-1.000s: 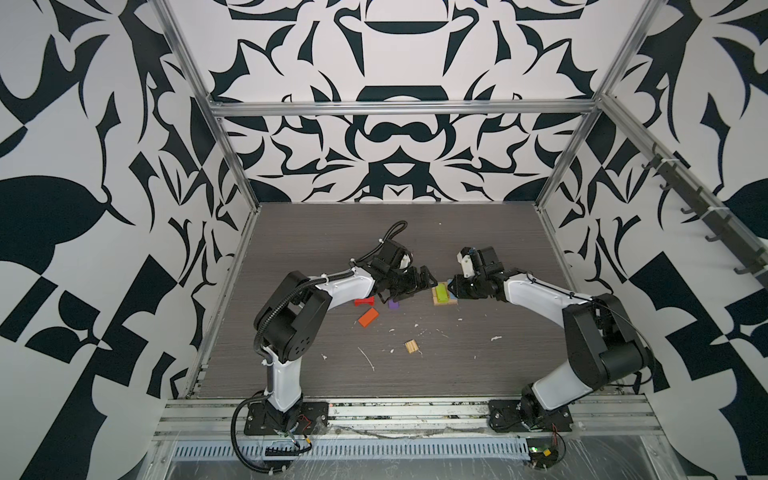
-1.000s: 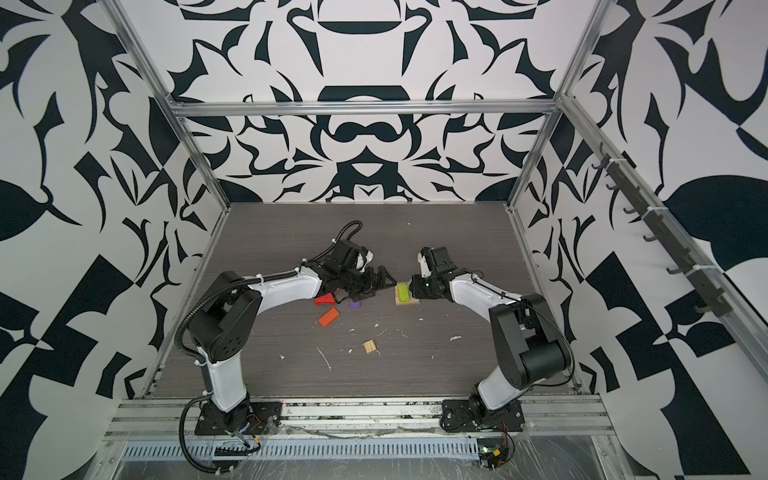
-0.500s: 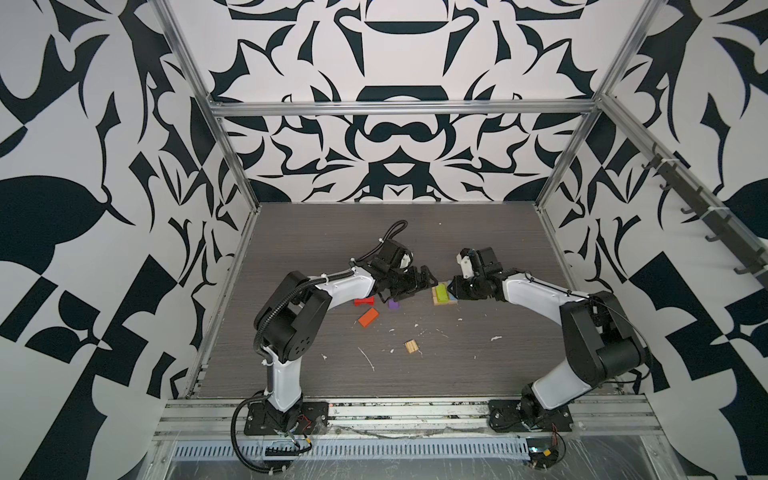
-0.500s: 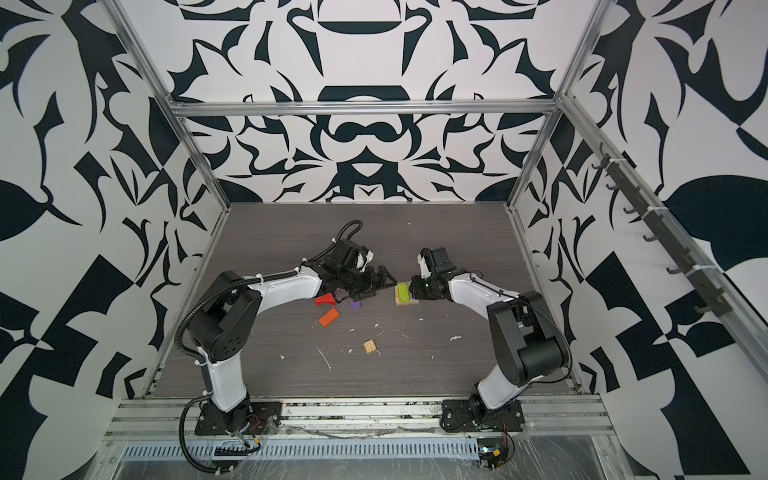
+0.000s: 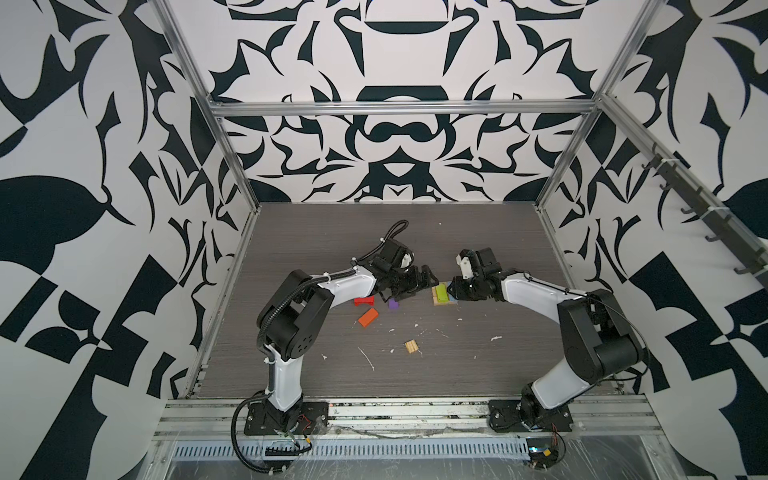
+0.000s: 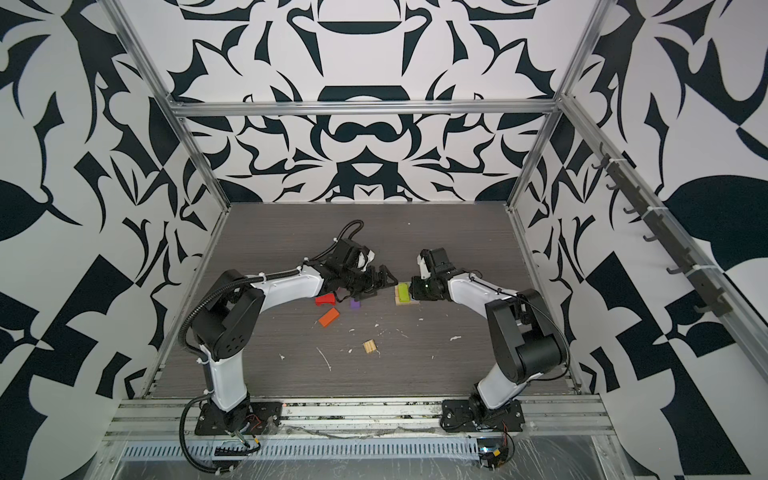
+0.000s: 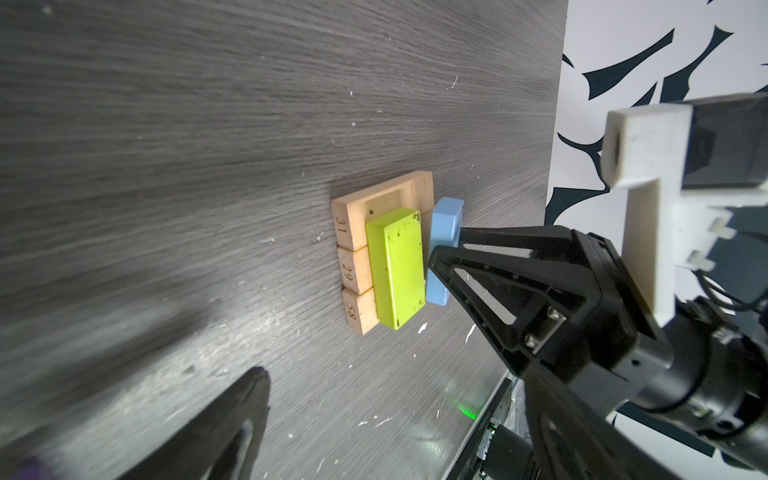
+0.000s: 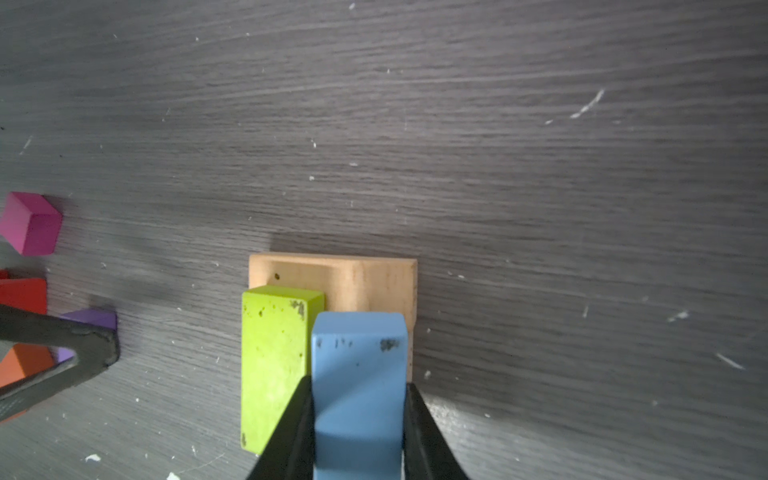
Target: Build the wood block tower
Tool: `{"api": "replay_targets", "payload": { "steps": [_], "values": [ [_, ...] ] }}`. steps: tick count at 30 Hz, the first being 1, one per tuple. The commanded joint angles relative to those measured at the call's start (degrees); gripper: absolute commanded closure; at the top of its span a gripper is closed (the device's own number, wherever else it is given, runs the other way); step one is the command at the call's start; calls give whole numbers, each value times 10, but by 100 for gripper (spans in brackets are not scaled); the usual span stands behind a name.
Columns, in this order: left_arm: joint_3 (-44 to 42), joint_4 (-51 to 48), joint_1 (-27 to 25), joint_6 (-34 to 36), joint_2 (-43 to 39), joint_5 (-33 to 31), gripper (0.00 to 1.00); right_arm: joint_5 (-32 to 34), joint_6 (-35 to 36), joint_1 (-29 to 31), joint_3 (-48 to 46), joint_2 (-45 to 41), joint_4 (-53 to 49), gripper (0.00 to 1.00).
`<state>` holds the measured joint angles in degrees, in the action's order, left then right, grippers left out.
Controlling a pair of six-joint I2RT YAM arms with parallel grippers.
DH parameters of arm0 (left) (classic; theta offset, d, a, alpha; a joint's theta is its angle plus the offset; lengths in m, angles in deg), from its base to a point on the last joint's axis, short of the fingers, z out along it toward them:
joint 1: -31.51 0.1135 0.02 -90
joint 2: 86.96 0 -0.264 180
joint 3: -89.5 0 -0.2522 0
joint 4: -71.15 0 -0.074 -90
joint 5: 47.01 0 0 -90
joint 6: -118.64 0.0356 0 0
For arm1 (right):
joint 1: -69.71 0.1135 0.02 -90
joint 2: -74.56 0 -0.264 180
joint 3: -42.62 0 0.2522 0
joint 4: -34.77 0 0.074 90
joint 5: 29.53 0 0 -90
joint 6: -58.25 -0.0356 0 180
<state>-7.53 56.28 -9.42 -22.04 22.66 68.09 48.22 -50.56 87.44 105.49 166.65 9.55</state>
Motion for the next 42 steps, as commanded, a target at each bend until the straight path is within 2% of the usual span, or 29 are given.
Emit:
{"api": "replay_targets", "payload": {
  "steps": [1, 17, 24, 30, 33, 35, 36, 42],
  "values": [
    [11, 3, -4, -3, 7, 7, 2, -1, 7, -1, 10, -4, 7, 68],
    [10, 3, -5, -4, 6, 6, 2, -3, 6, -1, 9, -11, 3, 59],
    [15, 4, -8, -4, 11, 7, 2, 15, 3, -1, 7, -48, -8, 55],
    [26, 5, -13, -6, 21, 8, 2, 36, 2, -1, 0, -80, -17, 47],
    [29, 6, -14, -8, 24, 10, 2, 73, -6, -1, -2, -89, -29, 41],
    [31, 7, -16, -9, 27, 9, 2, 100, -9, -2, 1, -89, -46, 29],
    [31, 10, -17, -11, 29, 10, 2, 110, -11, -2, 3, -88, -51, 26],
    [31, 27, -19, -25, 39, 17, 2, 143, -28, -14, -2, -86, -63, 23]
  ]
}}
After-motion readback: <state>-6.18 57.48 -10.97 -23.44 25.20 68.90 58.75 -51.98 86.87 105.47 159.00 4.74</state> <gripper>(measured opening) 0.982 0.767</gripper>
